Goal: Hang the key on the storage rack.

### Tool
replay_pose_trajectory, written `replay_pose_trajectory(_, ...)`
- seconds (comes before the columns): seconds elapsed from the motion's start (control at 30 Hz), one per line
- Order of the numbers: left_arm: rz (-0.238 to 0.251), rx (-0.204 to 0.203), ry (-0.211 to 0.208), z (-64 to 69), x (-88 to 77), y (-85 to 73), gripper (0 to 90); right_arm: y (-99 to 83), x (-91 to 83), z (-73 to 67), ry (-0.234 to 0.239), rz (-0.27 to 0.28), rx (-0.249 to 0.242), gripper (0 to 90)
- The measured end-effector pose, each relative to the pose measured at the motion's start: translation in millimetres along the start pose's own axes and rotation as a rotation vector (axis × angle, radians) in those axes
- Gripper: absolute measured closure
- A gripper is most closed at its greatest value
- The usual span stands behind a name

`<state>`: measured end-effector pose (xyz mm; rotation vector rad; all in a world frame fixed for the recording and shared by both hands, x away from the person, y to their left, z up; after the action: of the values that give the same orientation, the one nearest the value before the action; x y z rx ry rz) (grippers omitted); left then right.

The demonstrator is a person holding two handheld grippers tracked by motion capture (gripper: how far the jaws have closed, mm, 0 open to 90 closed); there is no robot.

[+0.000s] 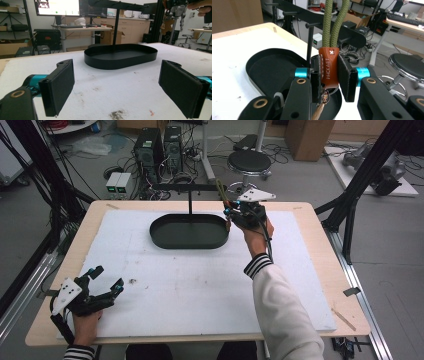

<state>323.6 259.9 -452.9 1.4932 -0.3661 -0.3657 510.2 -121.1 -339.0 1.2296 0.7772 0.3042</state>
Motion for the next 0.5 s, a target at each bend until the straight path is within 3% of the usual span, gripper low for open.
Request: replay_pose_trajectory(0.5,-0.005,0.000,-0.002,0.0,0.7,-0.2,13.8,-11.0,16.0,9.9,-0.033,-0.024,0.027,73.9)
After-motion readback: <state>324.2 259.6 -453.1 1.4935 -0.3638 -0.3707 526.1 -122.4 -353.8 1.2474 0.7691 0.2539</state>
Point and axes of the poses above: each handheld gripper's, and its own axes: x roughly forward along the jaws, y roughly out of its top, z roughly to its right, the point moved 8 cm from there along x, roughly forward along the jaws, and after that the axes turned 3 degrees about y, right-handed, at the moved point
